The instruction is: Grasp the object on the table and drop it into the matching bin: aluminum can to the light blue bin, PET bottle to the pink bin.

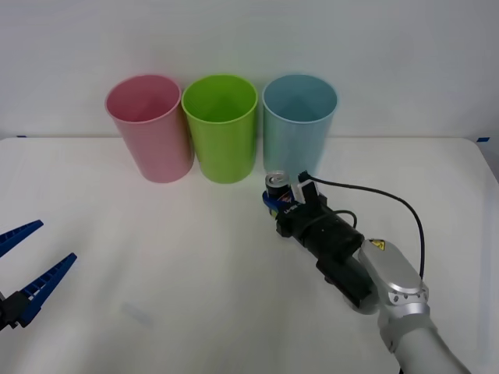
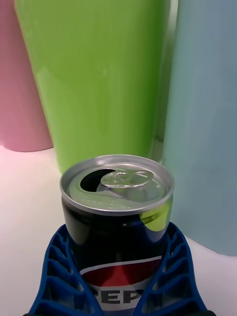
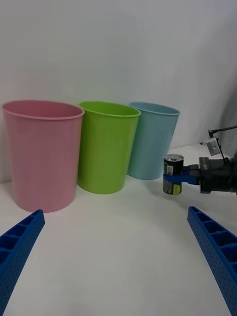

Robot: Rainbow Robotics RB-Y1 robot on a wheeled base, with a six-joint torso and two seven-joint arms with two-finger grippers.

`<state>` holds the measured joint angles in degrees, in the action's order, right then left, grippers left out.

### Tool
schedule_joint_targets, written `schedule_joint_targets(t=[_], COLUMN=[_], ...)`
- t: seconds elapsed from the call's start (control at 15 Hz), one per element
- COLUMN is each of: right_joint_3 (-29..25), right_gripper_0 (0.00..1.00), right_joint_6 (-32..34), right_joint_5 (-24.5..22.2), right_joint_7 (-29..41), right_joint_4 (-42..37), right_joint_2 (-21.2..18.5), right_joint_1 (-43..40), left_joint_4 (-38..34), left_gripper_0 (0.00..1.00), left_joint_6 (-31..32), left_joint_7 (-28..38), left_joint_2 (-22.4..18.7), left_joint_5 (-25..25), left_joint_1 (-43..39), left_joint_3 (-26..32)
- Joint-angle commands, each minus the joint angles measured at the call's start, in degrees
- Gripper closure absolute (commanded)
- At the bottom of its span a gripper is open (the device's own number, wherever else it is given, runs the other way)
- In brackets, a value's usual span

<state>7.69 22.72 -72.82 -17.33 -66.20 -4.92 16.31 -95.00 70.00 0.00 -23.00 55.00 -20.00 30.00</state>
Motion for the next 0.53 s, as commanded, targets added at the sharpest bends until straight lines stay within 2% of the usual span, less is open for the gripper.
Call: schedule_joint_targets(t=[0.07,0.53], right_joint_3=[2.24,6.1], right_gripper_0=[1.0,1.0], right_joint_6=[-0.14,-1.28], right_joint_5=[2.77,5.15], right_joint_7=[1.15,13.9], right_joint_4=[-5.87,-23.01], right_joint_2=[-2.55,-11.08], right_joint_1=[-3.22,-10.6], left_joint_4=[0.0,0.0], left_gripper_0=[0.0,0.0], left_joint_6=[0.0,0.0], left_joint_7=[0.0,0.0], left_joint_2=[0.0,0.0], left_joint_5=[0.0,0.0], left_joint_1=[0.0,0.0], left_joint_3=[0.0,0.0])
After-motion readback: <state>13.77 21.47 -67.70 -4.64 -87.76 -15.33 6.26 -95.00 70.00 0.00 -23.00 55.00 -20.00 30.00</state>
